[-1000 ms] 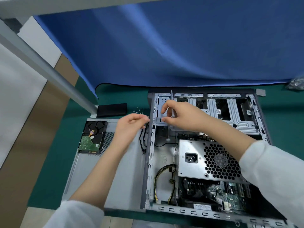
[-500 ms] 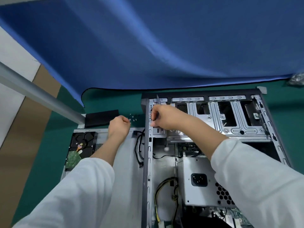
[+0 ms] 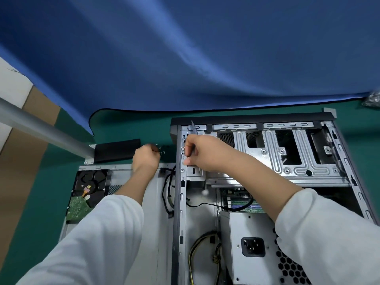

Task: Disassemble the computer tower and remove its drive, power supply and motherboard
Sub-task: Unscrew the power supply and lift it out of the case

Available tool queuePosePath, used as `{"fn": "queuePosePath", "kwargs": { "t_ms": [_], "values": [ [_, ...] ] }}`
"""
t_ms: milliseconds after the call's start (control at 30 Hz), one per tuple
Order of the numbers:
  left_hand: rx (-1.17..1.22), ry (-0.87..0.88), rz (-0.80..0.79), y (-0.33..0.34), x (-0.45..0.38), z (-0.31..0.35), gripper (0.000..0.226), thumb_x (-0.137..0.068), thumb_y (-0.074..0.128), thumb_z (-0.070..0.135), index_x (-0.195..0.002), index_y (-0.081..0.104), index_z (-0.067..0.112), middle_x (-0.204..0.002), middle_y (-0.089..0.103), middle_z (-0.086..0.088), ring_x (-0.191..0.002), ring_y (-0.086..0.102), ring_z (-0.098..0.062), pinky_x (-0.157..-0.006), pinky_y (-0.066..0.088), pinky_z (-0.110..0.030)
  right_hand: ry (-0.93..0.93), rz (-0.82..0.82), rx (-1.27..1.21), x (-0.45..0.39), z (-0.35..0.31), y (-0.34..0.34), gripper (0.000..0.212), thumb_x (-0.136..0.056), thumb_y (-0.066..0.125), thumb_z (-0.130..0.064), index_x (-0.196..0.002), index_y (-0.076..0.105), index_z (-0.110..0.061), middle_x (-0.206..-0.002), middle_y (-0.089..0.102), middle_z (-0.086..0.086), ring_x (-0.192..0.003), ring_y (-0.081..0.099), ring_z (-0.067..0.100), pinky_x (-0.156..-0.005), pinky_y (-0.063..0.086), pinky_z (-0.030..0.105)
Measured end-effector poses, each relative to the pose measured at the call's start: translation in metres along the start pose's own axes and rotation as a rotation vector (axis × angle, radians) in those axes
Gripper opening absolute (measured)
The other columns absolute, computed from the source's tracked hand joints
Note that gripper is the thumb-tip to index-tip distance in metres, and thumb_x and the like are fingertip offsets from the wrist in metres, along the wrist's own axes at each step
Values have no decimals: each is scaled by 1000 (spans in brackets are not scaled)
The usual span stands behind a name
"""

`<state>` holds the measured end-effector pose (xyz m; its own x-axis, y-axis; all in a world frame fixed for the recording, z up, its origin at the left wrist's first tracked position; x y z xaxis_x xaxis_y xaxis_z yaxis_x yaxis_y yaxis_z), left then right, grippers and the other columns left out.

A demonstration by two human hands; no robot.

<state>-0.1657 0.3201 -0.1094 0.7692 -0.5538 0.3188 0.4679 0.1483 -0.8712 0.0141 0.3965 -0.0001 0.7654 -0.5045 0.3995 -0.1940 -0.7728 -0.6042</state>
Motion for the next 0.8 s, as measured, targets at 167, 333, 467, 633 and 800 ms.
{"fn": "queuePosePath", "kwargs": {
  "t_ms": [167,333,467,633,800],
  "values": [
    [-6,24,18,-7,5,1,28,-83,50,10,-102,69,20,-103,68,-12,-94,61,-34,-73,44,-27,-19,6,3,1,0,1,21,-84,70,-22,-79,49,-22,-69,51,-11,-63,47,2,-55,35,18],
    [58,120,85,-37,24,-1,24,-84,50,11,-96,70,17,-98,70,-3,-90,62,-24,-72,42,-23,-94,44,-55,13,-3,-4,15,-86,67,-18,-84,52,-21,-71,53,-13,-64,50,0,-60,39,23],
    [187,236,88,-68,60,14,15,-85,58,11,-93,69,17,-91,70,2,-77,61,-12,-73,46,-21,-150,-1,-60,42,-1,-15,9,-92,58,-19,-96,53,-24,-79,56,-6,-68,51,9,-64,42,26],
    [323,441,83,-94,132,46,11,-84,65,11,-87,70,22,-81,67,9,-68,57,-3,-68,42,-5,-174,125,-182,101,12,-38,10,-94,53,-21,-92,53,-31,-58,51,-15,-51,43,-1,-54,39,17],
    [360,524,13,-85,198,69,11,-87,64,13,-91,69,22,-87,67,12,-80,59,4,-73,42,-4,-158,191,-381,155,22,-43,15,-98,42,-37,-93,56,-34,-61,62,-5,-50,49,7,-51,42,22]
  ]
}}
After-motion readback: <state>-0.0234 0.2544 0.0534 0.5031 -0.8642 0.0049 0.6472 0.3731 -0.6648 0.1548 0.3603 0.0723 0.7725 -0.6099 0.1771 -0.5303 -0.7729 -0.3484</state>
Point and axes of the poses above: each hand's wrist, its own x-axis away from the middle knuckle, its own y-axis out of the palm, z = x × y, the point moved 5 cm from there along -x, towards the middle knuckle
